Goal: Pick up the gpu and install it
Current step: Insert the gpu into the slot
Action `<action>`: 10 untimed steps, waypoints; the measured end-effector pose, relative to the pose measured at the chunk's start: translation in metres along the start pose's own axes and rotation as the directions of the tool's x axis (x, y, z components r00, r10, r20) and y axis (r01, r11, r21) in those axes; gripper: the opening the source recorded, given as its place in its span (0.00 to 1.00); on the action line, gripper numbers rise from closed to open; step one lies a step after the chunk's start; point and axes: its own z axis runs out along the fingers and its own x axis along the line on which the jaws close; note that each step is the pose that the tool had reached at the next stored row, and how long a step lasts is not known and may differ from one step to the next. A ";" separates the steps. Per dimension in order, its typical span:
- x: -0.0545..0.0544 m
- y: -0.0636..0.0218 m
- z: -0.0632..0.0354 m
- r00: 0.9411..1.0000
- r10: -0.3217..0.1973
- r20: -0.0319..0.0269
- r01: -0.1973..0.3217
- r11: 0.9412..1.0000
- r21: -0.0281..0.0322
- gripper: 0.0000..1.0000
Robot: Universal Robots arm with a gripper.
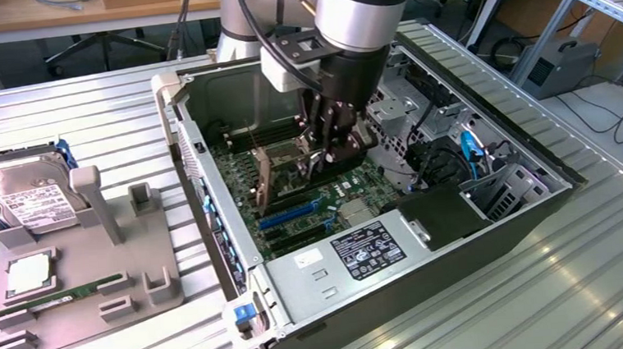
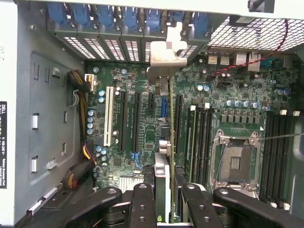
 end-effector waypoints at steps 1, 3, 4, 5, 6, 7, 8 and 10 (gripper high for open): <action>0.000 0.0000 0.0001 1.000 0.000 0.000 0.000 1.000 0.000 0.27; 0.001 0.0000 0.0002 1.000 0.000 0.000 0.000 1.000 0.000 0.27; 0.001 0.0001 0.0002 1.000 0.000 0.000 0.000 1.000 0.000 0.27; 0.001 0.0001 0.0003 1.000 0.000 0.000 0.000 1.000 0.000 0.27; 0.001 0.0001 0.0003 1.000 0.000 0.000 0.000 1.000 0.000 0.27; 0.002 0.0001 0.0004 1.000 0.000 0.000 0.000 1.000 0.000 0.27; 0.002 0.0001 0.0004 1.000 0.000 0.000 0.000 1.000 0.000 0.27; 0.003 0.0001 0.0005 1.000 0.000 0.000 0.000 1.000 0.000 0.27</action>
